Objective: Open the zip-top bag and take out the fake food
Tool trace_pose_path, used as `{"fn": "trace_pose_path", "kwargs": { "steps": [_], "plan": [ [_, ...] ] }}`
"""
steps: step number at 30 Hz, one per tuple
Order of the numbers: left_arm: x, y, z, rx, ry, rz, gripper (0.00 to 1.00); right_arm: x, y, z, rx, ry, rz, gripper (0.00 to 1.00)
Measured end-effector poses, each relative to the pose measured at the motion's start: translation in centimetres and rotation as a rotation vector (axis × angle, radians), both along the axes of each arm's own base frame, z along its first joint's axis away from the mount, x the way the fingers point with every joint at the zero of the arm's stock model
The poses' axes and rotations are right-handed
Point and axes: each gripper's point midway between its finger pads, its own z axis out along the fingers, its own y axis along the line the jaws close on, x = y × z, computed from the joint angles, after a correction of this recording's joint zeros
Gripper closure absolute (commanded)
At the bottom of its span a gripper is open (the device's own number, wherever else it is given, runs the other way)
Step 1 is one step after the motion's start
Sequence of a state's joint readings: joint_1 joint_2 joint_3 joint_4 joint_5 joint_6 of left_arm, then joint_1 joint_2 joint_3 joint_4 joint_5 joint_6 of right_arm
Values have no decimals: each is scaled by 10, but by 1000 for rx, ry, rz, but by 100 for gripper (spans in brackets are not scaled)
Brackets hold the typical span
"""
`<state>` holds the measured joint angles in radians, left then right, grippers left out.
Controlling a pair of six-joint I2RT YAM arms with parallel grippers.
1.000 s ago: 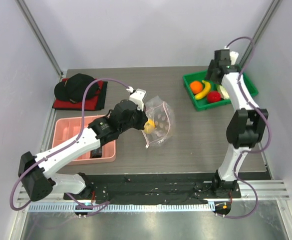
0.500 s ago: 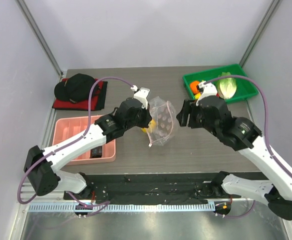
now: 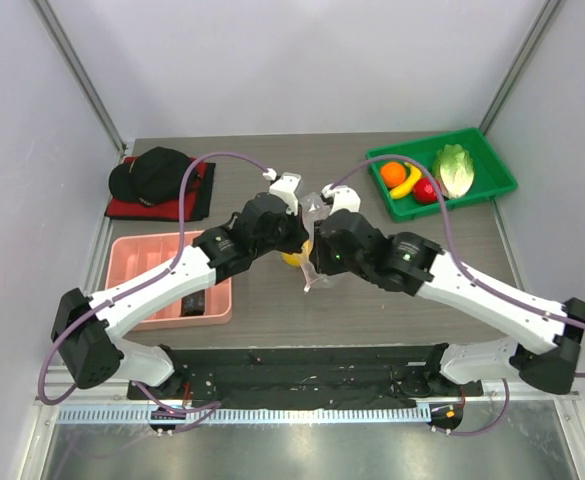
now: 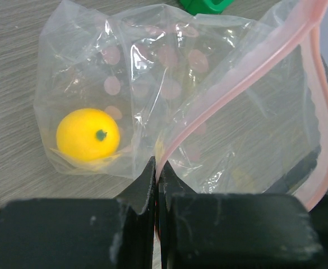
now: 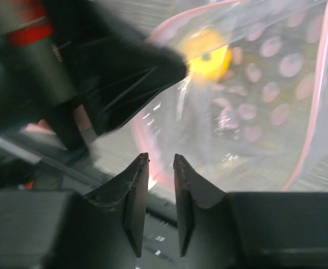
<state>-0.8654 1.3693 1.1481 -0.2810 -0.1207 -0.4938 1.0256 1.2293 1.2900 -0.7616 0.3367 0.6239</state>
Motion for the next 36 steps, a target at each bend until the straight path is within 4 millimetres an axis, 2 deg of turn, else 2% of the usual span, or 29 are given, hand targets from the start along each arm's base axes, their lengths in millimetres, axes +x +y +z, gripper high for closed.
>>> {"fn": "trace_pose_path", "kwargs": {
  "steps": [4,12,13,14,17,19,20,21,24,27,28,29,30,31,34,36],
  "plan": [
    [-6,-2,10,-27,-6,-8,100,25,-4,-21,-63,-9,-81,80],
    [-24,-15,35,-84,-25,-61,99,66,-30,-48,-25,-20,-201,80],
    [-26,-17,37,-87,-27,-66,94,70,-31,-51,-21,-21,-202,80],
    [-27,-19,39,-90,-27,-70,81,73,-30,-55,-17,-21,-200,80],
    [-26,-22,41,-89,-31,-72,59,75,-21,-70,-4,-21,-166,80],
    [-24,-16,40,-70,-35,-44,53,75,-17,-82,0,-10,-140,80],
    [-24,-13,40,-63,-39,-39,38,74,-17,-86,4,-5,-131,79],
    [-23,-8,41,-55,-46,-20,35,76,-17,-90,17,1,-124,80],
    [-22,19,51,-45,-68,49,38,85,-27,-102,51,22,-137,80],
    [-24,51,67,-74,-100,139,51,92,-41,-115,64,43,-159,79],
    [-23,64,70,-84,-116,185,61,93,-43,-118,72,50,-159,79],
    [-21,77,68,-88,-118,235,65,94,-44,-120,81,55,-155,79],
    [-18,88,59,-80,-109,280,67,94,-43,-121,93,58,-148,79],
    [-14,99,46,-62,-97,324,77,93,-42,-123,103,61,-138,78],
    [2,124,-10,39,-9,434,81,88,-37,-128,133,75,-98,77],
    [12,132,-47,123,59,476,82,86,-32,-129,159,83,-69,75]
  ]
}}
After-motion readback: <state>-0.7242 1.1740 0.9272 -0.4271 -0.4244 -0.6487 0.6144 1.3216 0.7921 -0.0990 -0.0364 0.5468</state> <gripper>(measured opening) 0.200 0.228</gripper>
